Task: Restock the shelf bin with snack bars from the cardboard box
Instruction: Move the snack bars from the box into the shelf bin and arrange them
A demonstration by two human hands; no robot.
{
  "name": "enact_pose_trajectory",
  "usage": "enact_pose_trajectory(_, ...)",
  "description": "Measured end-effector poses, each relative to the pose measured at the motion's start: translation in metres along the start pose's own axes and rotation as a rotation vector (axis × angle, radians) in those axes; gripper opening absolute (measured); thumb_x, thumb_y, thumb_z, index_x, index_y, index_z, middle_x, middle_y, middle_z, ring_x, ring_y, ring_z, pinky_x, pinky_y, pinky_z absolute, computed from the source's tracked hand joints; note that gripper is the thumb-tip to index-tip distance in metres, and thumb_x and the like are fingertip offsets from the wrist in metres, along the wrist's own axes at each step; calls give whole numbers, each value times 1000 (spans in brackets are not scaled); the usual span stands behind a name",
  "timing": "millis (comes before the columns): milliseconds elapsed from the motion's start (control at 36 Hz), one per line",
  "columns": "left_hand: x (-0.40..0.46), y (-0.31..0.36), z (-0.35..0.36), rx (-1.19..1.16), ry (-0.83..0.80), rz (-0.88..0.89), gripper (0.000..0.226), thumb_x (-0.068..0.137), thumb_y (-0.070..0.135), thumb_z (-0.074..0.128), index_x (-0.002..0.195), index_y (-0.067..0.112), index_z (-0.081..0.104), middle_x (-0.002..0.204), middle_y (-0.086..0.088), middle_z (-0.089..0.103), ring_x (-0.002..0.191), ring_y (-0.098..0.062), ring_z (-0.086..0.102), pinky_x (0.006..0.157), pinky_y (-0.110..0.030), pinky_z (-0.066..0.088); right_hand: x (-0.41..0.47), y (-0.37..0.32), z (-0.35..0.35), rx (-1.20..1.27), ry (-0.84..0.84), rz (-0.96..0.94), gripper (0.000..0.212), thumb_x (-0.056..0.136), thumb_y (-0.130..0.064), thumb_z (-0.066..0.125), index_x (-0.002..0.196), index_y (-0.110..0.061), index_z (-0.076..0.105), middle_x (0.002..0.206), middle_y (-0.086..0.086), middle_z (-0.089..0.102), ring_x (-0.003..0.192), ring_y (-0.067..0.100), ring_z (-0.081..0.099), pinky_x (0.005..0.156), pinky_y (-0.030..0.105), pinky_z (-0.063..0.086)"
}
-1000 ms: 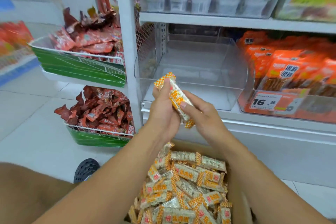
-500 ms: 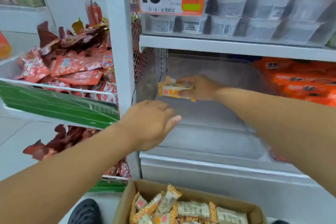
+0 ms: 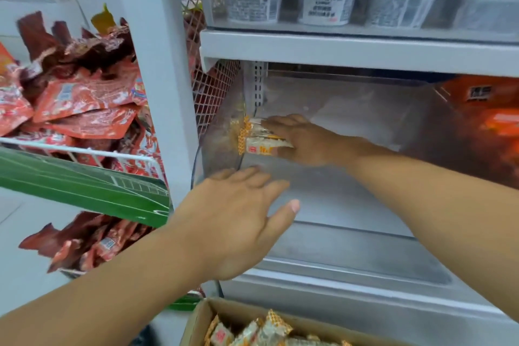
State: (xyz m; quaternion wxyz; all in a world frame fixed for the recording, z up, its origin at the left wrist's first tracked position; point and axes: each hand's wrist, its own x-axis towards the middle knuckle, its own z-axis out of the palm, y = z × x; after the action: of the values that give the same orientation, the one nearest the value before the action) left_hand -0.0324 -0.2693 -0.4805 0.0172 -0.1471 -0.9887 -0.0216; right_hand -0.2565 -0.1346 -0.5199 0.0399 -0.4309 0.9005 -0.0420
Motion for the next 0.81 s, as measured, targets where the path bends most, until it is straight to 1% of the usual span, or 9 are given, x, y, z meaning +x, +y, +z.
enact_pose_trajectory(139,-2,3,0,5,43,-19,68,94,61,-4,145,36,34,142,17,45,137,-4,35,112,-31,31,1,-7,6,-21,70,46,59,104,-51,35,158,-33,19,165,-8,17,146,24,17,117,45,23)
enact_pose_trajectory(250,-2,3,1,1,54,-25,69,93,60,-4,145,37,35,144,18,44,138,-5,34,113,-32,32,-3,-18,3,-127,99,84,52,106,-52,22,156,-39,21,163,-14,18,145,21,16,111,49,19)
enact_pose_trajectory(333,-2,3,3,2,68,-30,68,94,59,-3,145,36,35,145,18,44,139,-5,33,113,-32,31,-3,-23,1,-235,118,74,53,106,-53,19,156,-38,21,162,-12,21,144,21,19,108,52,19)
enact_pose_trajectory(389,-1,3,4,6,73,-29,71,92,60,-5,145,36,36,145,18,44,139,-5,33,114,-32,31,-3,-22,-2,-280,106,69,55,104,-56,16,156,-38,19,163,-12,21,145,20,20,110,53,17)
enact_pose_trajectory(500,0,1,5,-6,76,-30,74,90,62,-7,146,37,35,146,19,42,140,-5,31,113,-32,32,-3,-18,-7,-321,95,56,62,101,-62,17,158,-37,12,165,-9,18,148,17,19,113,49,13)
enact_pose_trajectory(639,-1,3,3,-14,68,-33,68,93,61,-2,146,37,34,145,19,42,139,-5,32,111,-33,34,-4,-19,-11,-300,83,53,65,100,-64,19,159,-36,12,166,-7,16,150,19,17,115,46,14)
enact_pose_trajectory(722,-1,2,4,-2,61,-33,70,92,61,-4,145,37,35,145,19,43,139,-5,32,111,-34,35,-1,-18,-15,-258,76,44,65,101,-63,21,159,-34,16,166,-5,17,151,20,17,117,45,15)
enact_pose_trajectory(806,0,1,5,18,58,-19,72,91,62,-6,143,38,37,144,18,45,139,-6,34,109,-35,36,-10,-20,-29,-164,40,40,67,99,-64,23,157,-31,26,164,-3,24,151,21,17,121,46,19)
